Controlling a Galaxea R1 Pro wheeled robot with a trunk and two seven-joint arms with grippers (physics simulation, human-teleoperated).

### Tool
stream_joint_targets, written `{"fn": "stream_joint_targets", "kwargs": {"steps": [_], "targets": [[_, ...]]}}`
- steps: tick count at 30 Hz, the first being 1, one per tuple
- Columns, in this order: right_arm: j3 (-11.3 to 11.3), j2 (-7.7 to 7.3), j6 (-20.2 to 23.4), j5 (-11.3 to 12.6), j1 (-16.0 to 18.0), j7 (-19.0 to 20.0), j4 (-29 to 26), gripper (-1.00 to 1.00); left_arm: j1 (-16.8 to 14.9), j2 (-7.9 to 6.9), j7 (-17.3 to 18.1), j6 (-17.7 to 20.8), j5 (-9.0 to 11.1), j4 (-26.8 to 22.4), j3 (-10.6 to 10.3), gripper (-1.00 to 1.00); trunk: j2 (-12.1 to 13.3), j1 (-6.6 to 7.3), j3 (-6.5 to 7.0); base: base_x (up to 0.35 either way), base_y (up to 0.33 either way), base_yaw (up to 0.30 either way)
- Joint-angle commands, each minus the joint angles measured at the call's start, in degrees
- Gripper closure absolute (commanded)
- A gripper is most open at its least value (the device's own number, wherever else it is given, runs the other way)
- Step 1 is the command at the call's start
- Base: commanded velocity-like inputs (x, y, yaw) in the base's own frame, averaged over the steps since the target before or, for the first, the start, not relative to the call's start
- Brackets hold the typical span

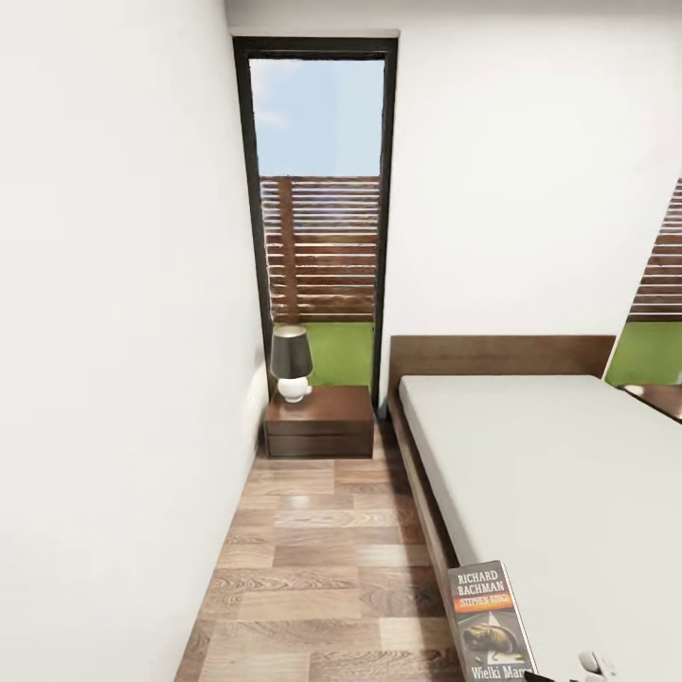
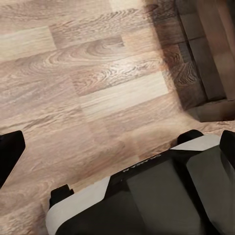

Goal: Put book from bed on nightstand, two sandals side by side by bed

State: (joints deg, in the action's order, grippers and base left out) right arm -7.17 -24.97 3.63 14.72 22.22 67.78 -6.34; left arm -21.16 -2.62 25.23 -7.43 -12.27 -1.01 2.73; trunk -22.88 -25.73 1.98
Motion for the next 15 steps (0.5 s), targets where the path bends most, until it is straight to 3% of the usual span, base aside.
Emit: {"fn": "stream_joint_targets", "kwargs": {"steps": [1, 15], "targets": [[-0.56, 0.01, 0.42, -0.22, 0.02, 0.26, 0.01, 1.00, -0.02, -0.01, 0.08, -0.31, -0.56, 0.04, 0.31, -1.00, -0.03, -0.05, -0.02, 0.327, 0.000, 0.001], [-0.56, 0.01, 0.33, -0.22, 0.02, -0.01, 0.01, 1.00, -0.02, -0.01, 0.08, -0.31, -0.56, 0.04, 0.28, -1.00, -0.03, -0.05, -0.02, 0.331, 0.000, 0.000]]}}
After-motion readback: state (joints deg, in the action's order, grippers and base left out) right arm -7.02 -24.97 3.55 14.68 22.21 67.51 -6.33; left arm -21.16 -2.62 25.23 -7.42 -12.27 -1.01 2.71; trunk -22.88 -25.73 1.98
